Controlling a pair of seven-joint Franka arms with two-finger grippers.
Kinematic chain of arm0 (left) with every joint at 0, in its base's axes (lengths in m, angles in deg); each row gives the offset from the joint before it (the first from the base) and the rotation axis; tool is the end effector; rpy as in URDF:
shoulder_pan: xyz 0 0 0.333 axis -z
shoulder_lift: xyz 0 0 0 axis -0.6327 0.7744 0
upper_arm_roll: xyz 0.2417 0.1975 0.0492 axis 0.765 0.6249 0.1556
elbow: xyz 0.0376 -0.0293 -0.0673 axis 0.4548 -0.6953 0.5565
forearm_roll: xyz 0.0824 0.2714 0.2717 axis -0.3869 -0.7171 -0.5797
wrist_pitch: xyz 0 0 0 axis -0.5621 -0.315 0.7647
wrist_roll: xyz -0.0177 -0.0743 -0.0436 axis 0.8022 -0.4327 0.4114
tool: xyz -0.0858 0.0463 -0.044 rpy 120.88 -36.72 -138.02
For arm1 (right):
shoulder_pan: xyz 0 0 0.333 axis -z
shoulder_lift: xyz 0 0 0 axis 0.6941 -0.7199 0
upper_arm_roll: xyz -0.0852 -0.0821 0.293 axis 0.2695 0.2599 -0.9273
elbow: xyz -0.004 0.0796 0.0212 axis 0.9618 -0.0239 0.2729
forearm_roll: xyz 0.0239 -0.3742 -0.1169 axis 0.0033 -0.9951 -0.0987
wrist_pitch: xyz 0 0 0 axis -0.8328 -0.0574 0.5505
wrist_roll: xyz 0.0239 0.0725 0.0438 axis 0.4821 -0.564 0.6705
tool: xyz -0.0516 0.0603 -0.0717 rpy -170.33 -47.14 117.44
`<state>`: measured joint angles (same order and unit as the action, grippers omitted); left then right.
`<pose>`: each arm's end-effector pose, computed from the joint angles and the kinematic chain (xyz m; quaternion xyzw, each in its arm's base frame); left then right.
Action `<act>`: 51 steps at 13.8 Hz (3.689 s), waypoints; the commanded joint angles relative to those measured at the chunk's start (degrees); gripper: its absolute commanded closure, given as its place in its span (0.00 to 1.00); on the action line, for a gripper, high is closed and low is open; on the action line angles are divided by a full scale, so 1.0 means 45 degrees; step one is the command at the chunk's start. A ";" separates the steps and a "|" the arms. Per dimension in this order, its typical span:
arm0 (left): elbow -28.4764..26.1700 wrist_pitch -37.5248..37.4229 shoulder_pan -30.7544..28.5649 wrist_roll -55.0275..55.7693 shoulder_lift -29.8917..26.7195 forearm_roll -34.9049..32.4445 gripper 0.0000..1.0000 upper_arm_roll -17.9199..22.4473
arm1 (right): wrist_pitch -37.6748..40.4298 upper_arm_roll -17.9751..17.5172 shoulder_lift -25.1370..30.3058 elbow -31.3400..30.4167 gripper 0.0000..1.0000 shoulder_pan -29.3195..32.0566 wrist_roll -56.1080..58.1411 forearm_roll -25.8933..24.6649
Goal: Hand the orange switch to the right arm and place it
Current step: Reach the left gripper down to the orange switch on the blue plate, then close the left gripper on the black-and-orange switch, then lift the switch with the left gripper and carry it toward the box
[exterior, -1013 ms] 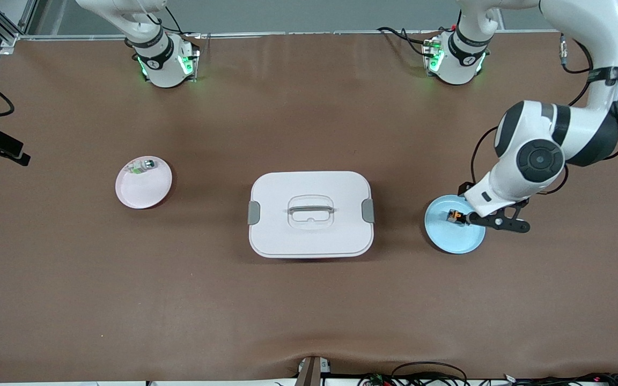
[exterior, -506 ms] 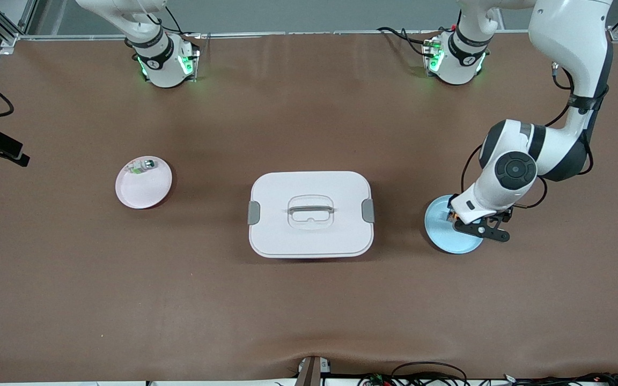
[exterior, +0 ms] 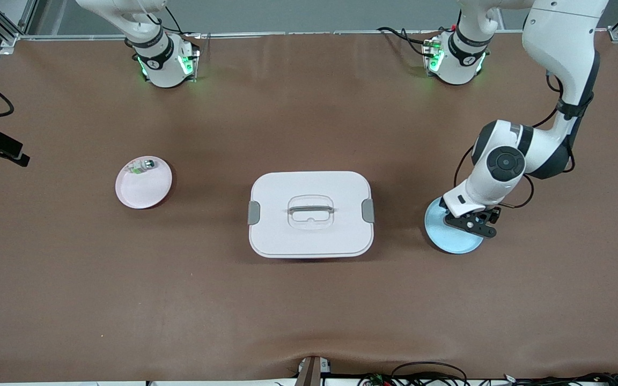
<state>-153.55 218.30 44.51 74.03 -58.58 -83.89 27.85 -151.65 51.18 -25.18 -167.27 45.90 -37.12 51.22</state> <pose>0.5708 -0.1187 0.2324 -0.9751 0.2111 -0.0062 0.0678 0.5715 -0.0590 0.6217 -0.9991 0.0386 -0.0131 0.0119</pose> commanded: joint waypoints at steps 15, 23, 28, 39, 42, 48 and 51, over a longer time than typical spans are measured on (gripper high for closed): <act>-0.0812 0.2465 -0.0878 0.0413 0.0827 -0.0608 0.00 -0.0133 | -0.0191 -0.0117 0.0123 -0.0138 0.00 0.0133 -0.0058 0.0088; -0.0812 0.2777 -0.0858 0.0492 0.1003 -0.0608 0.17 -0.0133 | -0.0270 -0.0098 0.0123 -0.0138 0.00 0.0133 0.0020 -0.0126; -0.0812 0.2953 -0.0858 0.0492 0.1003 -0.0588 0.74 -0.0133 | -0.0270 -0.0117 0.0123 -0.0157 0.00 0.0056 0.0039 -0.0692; -0.0988 -0.0453 -0.0839 0.3733 -0.1257 0.0034 0.78 -0.0775 | -0.0017 -0.0195 0.0123 -0.0235 0.00 -0.0238 -0.0039 -0.0732; -0.0715 -0.3814 -0.0839 0.3772 -0.3229 0.2276 0.79 -0.1460 | 0.0101 -0.0195 0.0123 -0.0235 0.00 -0.0238 -0.0058 -0.0654; -0.0402 -0.6869 -0.0780 0.4103 -0.5577 0.3123 0.82 -0.1520 | 0.0121 -0.0195 0.0142 -0.0431 0.00 -0.0199 -0.0156 -0.0478; -0.0189 -0.8232 -0.0800 0.4516 -0.6513 0.3452 0.89 -0.1539 | 0.0199 -0.0176 0.0142 -0.0431 0.00 -0.0199 -0.0175 -0.0420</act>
<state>-154.64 185.24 41.26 93.88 -84.58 -70.46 21.21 -151.16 50.27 -25.18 -168.71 45.11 -37.22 48.69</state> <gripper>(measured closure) 0.278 0.000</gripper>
